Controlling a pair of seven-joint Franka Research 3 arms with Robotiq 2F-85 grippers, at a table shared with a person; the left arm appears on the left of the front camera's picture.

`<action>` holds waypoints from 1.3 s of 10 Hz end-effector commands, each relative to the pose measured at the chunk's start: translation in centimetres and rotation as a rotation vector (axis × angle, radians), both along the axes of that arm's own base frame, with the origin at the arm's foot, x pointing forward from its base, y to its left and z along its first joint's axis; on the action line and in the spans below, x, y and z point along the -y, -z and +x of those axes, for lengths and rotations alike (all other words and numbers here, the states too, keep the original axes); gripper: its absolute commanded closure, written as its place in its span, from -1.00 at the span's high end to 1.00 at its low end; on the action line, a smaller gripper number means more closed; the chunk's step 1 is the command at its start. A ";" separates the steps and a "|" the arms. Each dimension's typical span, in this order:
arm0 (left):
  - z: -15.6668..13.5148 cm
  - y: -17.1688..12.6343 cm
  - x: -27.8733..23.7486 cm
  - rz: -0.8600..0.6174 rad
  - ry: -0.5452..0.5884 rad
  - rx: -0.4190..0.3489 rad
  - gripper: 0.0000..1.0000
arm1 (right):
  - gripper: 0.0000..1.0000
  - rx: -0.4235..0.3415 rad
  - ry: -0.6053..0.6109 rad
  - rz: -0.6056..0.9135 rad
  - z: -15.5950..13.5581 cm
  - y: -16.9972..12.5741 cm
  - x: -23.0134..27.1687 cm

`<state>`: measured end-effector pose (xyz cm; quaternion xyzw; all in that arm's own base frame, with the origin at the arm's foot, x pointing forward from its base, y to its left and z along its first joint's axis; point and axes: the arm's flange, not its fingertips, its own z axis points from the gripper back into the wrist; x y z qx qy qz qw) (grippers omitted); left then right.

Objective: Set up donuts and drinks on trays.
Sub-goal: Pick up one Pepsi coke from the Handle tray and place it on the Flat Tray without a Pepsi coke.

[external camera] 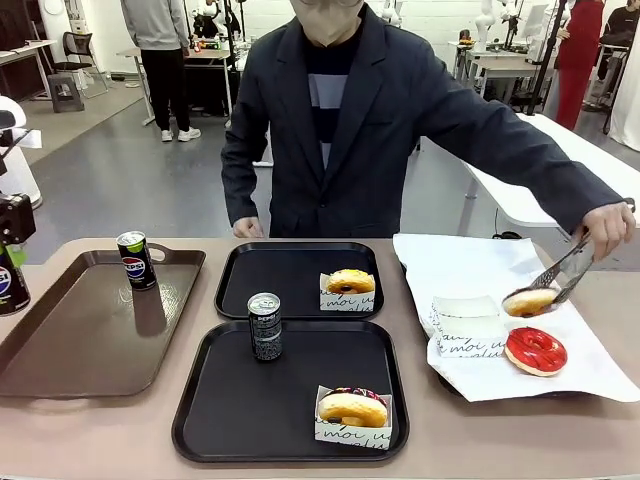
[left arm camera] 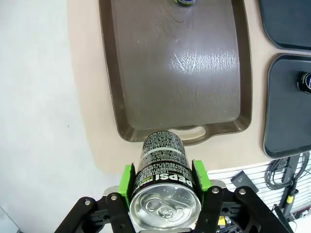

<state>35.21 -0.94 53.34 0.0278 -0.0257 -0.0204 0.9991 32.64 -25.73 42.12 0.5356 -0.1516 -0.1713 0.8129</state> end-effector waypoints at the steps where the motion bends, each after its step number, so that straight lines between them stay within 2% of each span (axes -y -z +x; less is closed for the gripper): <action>1: 0.2 -0.4 0.4 0.000 0.006 -0.009 -1.00 | 1.00 0.007 -0.003 0.009 -0.1 0.0 0.0; 3: 0.2 -0.4 0.4 0.000 0.006 -0.009 -1.00 | 1.00 0.007 -0.003 0.009 -0.1 0.0 0.0; 4: 0.1 0.1 0.2 0.001 0.004 -0.005 0.16 | 1.00 0.007 -0.003 0.009 -0.1 0.0 0.0; 9: 5.6 -1.4 9.7 -0.125 0.109 0.057 0.16 | 1.00 0.007 -0.003 0.009 -0.1 0.0 0.0; 13: 9.9 1.1 16.7 -0.165 0.231 0.105 0.16 | 1.00 0.007 -0.003 0.009 -0.1 0.0 0.0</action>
